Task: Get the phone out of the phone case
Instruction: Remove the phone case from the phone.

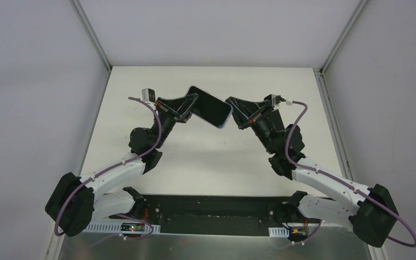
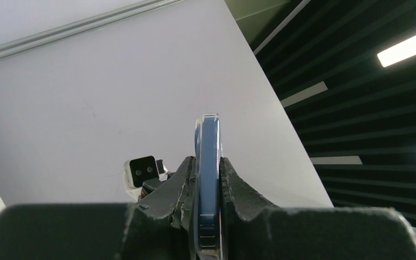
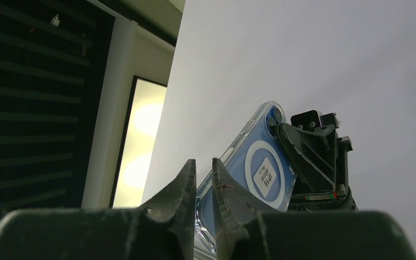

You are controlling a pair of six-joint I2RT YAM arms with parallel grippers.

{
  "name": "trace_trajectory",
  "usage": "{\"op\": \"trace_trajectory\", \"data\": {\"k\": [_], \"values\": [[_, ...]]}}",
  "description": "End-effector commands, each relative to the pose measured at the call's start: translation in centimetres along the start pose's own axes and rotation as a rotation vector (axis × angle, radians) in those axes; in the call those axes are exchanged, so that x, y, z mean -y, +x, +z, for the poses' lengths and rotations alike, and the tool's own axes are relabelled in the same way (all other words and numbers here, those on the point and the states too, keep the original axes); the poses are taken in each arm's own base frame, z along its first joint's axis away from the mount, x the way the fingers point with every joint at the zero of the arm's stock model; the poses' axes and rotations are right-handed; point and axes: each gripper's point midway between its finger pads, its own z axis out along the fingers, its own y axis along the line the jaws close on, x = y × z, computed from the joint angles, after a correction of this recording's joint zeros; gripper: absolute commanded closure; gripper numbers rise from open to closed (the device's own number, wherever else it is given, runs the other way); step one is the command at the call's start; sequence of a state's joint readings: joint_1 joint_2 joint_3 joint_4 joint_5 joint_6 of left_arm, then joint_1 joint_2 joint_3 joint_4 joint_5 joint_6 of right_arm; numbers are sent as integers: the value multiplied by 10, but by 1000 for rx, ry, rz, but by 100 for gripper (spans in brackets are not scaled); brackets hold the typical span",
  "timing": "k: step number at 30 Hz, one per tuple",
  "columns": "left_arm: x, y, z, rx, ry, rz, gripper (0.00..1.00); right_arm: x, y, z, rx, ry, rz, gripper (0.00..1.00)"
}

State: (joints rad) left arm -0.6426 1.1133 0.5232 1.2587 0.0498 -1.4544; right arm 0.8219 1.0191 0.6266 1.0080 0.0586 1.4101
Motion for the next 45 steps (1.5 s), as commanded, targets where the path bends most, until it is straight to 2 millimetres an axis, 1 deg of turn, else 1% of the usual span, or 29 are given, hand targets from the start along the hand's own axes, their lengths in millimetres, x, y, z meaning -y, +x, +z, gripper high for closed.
{"op": "trace_trajectory", "data": {"k": [1, 5, 9, 11, 13, 14, 15, 17, 19, 25, 26, 27, 33, 39, 40, 41, 45], "values": [[-69, 21, -9, -84, -228, 61, 100, -89, 57, -18, -268, -275, 59, 100], [-54, 19, -10, -71, -187, 40, 100, -79, 53, -22, -253, -261, 24, 100], [-37, 18, -13, -69, -146, 34, 100, -61, 39, -29, -194, -215, -24, 100], [-28, 16, -14, -64, -125, 34, 100, -52, 33, -34, -174, -187, -59, 85], [-20, 14, -16, -55, -105, 38, 100, -43, 27, -38, -154, -151, -103, 66], [-15, 13, -17, -52, -93, 42, 100, -37, 24, -40, -140, -127, -125, 60], [-10, 12, -17, -48, -80, 47, 100, -28, 20, -41, -125, -82, -149, 55], [-2, 11, -18, -43, -61, 56, 100, -17, 14, -45, -97, -19, -198, 50], [4, 10, -18, -40, -45, 64, 100, -9, 9, -48, -76, 32, -224, 47], [12, 8, -19, -35, -27, 83, 100, 24, 0, -55, -50, 196, -255, 39], [13, 8, -19, -34, -24, 87, 100, 28, -6, -55, -19, 215, -259, 38], [13, 8, -20, -33, -24, 91, 100, 32, -8, -55, -13, 230, -257, 38], [13, 8, -19, -33, -24, 98, 100, 44, -9, -51, -13, 279, -258, 38], [13, 7, -19, -26, -25, 109, 100, 48, -10, -51, -13, 273, -258, 38], [13, 7, -19, -24, -25, 110, 100, 47, -10, -51, -10, 269, -246, 48], [13, 8, -19, -25, -26, 111, 100, 45, -8, -51, -8, 262, -198, 58], [11, 8, -19, -26, -31, 111, 100, 39, -10, -49, 7, 222, -173, 68]]}}
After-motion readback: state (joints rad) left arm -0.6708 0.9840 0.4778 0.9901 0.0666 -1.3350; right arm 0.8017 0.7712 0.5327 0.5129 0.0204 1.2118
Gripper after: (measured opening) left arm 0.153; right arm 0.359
